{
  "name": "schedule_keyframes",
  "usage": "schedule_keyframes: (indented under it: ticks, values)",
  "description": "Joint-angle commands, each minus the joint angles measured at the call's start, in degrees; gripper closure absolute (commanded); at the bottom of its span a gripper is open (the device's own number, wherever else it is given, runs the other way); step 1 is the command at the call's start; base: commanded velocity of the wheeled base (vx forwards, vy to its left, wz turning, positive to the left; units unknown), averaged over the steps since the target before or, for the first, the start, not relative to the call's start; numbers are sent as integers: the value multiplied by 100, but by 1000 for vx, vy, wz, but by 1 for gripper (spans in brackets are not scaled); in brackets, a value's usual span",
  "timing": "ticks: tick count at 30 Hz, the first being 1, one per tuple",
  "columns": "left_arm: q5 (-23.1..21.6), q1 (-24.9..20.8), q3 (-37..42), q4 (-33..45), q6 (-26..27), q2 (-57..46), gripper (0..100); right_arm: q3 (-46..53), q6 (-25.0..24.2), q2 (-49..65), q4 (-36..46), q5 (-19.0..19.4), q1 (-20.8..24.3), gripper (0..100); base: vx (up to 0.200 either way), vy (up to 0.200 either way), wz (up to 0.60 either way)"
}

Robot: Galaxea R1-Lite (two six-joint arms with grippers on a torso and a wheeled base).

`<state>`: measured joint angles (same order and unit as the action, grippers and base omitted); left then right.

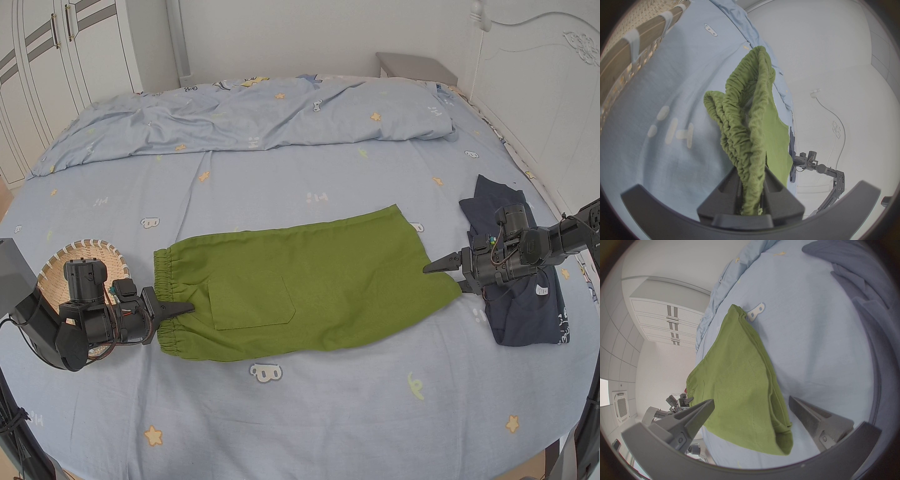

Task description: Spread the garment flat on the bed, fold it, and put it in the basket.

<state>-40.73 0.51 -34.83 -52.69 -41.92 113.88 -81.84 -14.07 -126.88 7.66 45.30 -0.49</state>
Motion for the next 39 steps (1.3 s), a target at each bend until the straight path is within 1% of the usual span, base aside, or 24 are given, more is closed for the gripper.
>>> schedule_keyframes:
  ticks: [1,3,5,7,8,11,21,26,28,29,30,31,33,35,38,39]
  values:
    - [4,2,2,-5,0,-24,100,-368,1,-276,377,260,66,0,0,0,0]
    - [4,2,2,-5,0,-24,100,-439,-8,-285,456,374,66,0,0,0,0]
    - [4,2,2,-5,0,-15,100,-562,-8,-285,606,656,22,0,0,0,0]
    - [4,2,-6,-5,0,-24,100,-641,-17,-276,720,814,-4,0,0,0,0]
    - [4,2,-6,-5,0,-24,100,-658,-17,-276,737,831,-4,100,0,0,0]
    - [4,2,-6,-5,0,-33,100,-755,1,-293,896,884,-13,100,0,0,0]
    - [4,10,-6,4,9,11,100,-737,44,-355,896,884,-22,100,0,0,0]
    - [-14,63,-15,48,18,20,100,-667,80,-337,896,866,-109,100,0,0,0]
    - [-32,72,-24,66,18,11,100,-553,159,-267,940,823,-136,100,0,0,0]
    - [-76,89,-24,154,26,-33,100,-272,326,32,1027,796,-189,100,0,0,0]
    - [-93,89,-33,215,26,-42,100,-166,387,181,1045,787,-189,100,0,0,0]
    - [-93,98,-86,426,26,-59,100,54,510,471,1089,752,-197,100,0,0,0]
    - [-93,98,-191,786,53,-165,100,300,554,726,1124,752,-206,100,0,0,0]
    - [-93,89,-419,1630,158,-508,100,686,563,1130,1150,743,-215,100,0,0,0]
    - [-111,98,-551,2527,668,-745,100,1179,572,1579,1107,708,-338,100,0,0,0]
    - [-120,98,-560,2571,703,-762,100,1214,572,1596,1107,708,-347,100,0,0,0]
